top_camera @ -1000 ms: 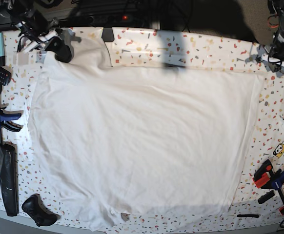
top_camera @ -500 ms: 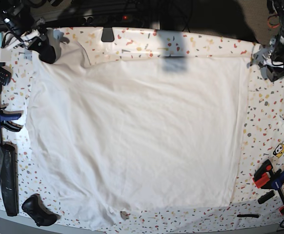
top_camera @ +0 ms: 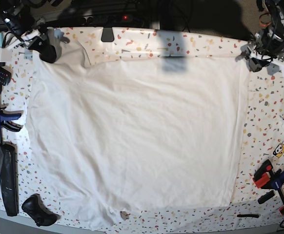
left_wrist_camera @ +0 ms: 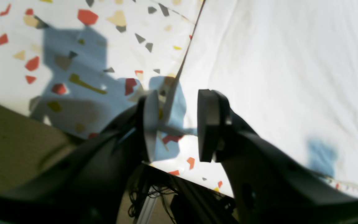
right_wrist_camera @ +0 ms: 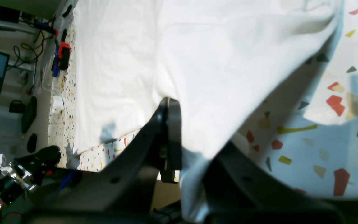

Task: Fold the T-shirt properly
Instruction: 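Lift the shoulder edge and pull it over the shirt body, then lay the folded collar edge down across the shirt middle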

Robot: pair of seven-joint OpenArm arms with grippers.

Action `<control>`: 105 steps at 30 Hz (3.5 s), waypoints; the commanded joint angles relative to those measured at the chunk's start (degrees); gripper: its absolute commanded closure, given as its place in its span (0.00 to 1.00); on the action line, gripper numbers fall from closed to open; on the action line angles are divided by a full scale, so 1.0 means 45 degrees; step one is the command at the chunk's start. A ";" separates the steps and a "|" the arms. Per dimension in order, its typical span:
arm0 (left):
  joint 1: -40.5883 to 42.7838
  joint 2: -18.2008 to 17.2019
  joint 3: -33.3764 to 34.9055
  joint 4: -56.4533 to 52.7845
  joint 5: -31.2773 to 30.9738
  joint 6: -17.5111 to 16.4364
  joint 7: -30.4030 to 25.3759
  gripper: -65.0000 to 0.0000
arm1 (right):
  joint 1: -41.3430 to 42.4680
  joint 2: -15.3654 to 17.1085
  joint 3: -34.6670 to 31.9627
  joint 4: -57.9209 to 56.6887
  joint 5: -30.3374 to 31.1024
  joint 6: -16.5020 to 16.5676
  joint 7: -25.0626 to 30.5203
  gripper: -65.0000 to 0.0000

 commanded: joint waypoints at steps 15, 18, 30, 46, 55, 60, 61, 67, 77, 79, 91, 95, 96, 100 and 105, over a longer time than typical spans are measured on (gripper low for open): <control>0.0005 -0.0044 -0.0034 -0.0772 -0.0636 -0.0486 -0.0238 0.68 | -0.0039 0.0136 0.0083 0.0233 0.0345 0.0105 -0.0087 1.00; 0.0000 -0.0044 -0.0034 -0.1647 -0.1015 -0.0617 -0.0442 0.68 | -0.0039 0.0136 0.0083 0.0233 0.0350 0.0105 -0.0083 1.00; -0.0034 0.0034 -0.0034 -0.2273 -0.3449 -0.1812 -0.0044 0.68 | -0.0039 0.0141 0.0083 0.0233 0.0350 0.0105 -0.0078 1.00; -0.1564 0.0019 -0.0034 -0.2273 -0.2361 -0.1851 -0.0398 1.00 | -0.0034 0.0141 0.0083 0.0233 0.0350 0.0105 -0.0078 1.00; -0.1370 -0.0053 -0.0083 -0.2055 -0.2375 -0.1851 0.0248 1.00 | 0.0005 0.0141 0.0087 0.0238 0.0350 0.0105 0.0296 1.00; -0.1375 -0.0049 -0.0083 -0.0835 -0.2307 -0.1855 0.0121 1.00 | 0.0073 0.0146 0.0087 0.0238 0.0350 0.0105 0.0845 1.00; -0.1375 -0.0044 -0.0083 -0.0539 -0.2093 -0.1851 -0.0049 1.00 | 0.0112 0.0155 0.0087 0.0238 0.0350 0.0105 0.0845 1.00; -0.1452 -0.0049 -0.0078 -0.0010 -0.1273 -0.1841 -0.0767 1.00 | 0.0510 0.0257 0.0087 0.0238 -0.0117 0.0105 0.0835 1.00; -0.1855 -0.0049 -0.0058 -0.0044 -0.0719 -0.1846 -0.1307 1.00 | 0.1914 0.1292 0.0087 0.0233 -0.2098 0.0105 0.0845 1.00; -0.1972 -0.0049 -0.0053 -0.0044 -0.0476 -0.1846 -0.1326 1.00 | 0.2118 0.1462 0.0087 0.0228 -0.2973 -0.0010 0.0976 1.00; -0.3691 -0.0053 -0.0044 -0.2618 -0.0398 -0.1846 -0.1389 1.00 | 0.2652 0.2059 0.0087 0.0155 -0.4551 -0.0845 0.1506 1.00; -0.4391 -0.0053 -0.0044 -0.3332 -0.0146 -0.1851 -0.1302 1.00 | 0.3235 0.2302 -0.0073 0.0155 -0.4653 -0.0845 0.1501 1.00; -0.4473 -0.0063 -0.0044 -0.3337 0.0160 -0.1851 -0.1311 1.00 | 0.3356 0.2375 -0.0209 0.0155 -0.4784 -0.0845 0.1515 1.00; -0.4629 -0.0481 -0.0044 -0.3337 0.0588 -0.1846 -0.1316 1.00 | 0.3672 0.2764 -0.1229 0.0097 -0.5989 -0.1073 0.1608 1.00; -0.4653 -0.1161 -0.0044 -0.3337 0.0583 -0.1846 -0.1404 1.00 | 0.4571 0.2958 -0.2458 -0.0675 -0.7033 -0.1603 0.2025 1.00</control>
